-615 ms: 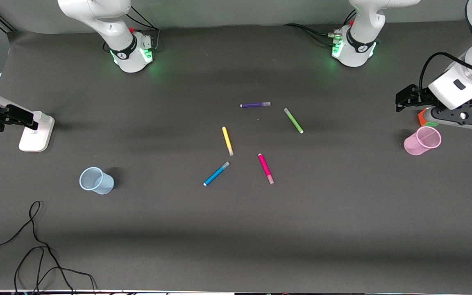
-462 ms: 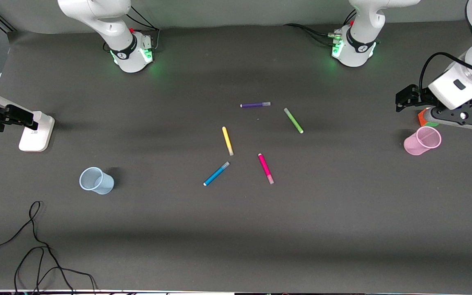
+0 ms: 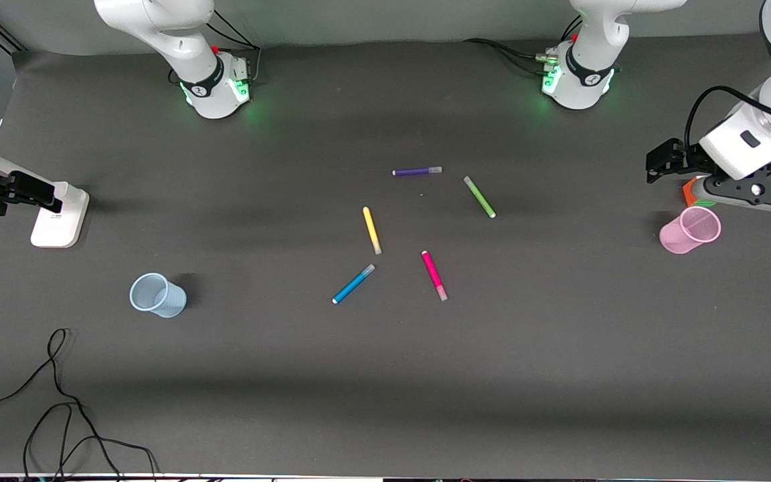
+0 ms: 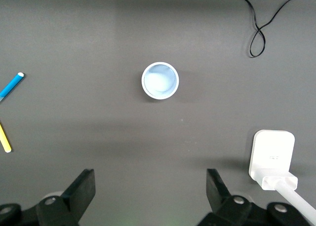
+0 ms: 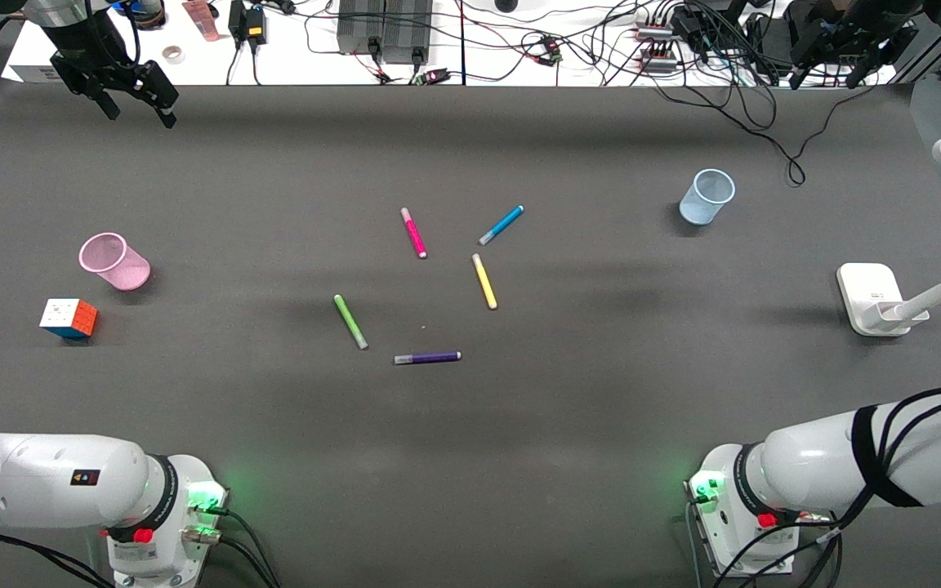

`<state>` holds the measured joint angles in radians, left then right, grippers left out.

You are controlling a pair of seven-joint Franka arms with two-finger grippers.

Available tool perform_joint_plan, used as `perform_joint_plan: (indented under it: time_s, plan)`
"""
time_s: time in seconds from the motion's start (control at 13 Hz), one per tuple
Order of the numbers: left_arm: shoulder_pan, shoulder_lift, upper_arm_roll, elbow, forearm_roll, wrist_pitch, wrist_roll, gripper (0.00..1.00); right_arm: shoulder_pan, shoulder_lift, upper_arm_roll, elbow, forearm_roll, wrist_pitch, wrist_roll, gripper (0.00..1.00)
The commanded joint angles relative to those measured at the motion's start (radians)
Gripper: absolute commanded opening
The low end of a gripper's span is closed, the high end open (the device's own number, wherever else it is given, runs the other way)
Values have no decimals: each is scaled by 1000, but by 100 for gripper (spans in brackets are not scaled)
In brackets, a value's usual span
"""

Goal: Place pink and blue markers in matching cups
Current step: 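Move the left gripper and the right gripper toward the central markers, then lower the left gripper onto the pink marker while the right gripper approaches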

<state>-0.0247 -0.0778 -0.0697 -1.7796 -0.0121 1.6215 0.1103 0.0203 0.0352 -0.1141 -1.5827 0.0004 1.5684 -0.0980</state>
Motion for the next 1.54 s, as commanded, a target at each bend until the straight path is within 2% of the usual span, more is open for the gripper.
perform_joint_plan:
  time_s: [0.0,0.15,0.31,0.62,0.85,1.0,1.15,1.46]
  plan:
    - [-21,4,5,16,3,-18,-24,99,0,9,7,18,-7,5,-20,100]
    - [-33,6,-5,16,3,-22,-108,99,1,20,11,23,-5,7,-29,100]
    - [-41,16,-22,16,0,-15,-150,99,4,31,54,27,-7,18,-31,100]
    - [-79,44,-71,19,-3,7,-309,99,98,49,65,27,-19,71,-29,100]
    - [-133,120,-145,40,-5,86,-545,99,160,78,67,27,-13,105,-26,100]
    - [-188,197,-168,54,-5,156,-692,99,208,104,65,27,-10,130,-17,100]
    - [-257,283,-168,57,-5,230,-791,99,219,126,67,27,-4,146,111,100]
    - [-345,459,-168,74,-5,415,-958,98,329,167,67,35,-5,185,499,100]
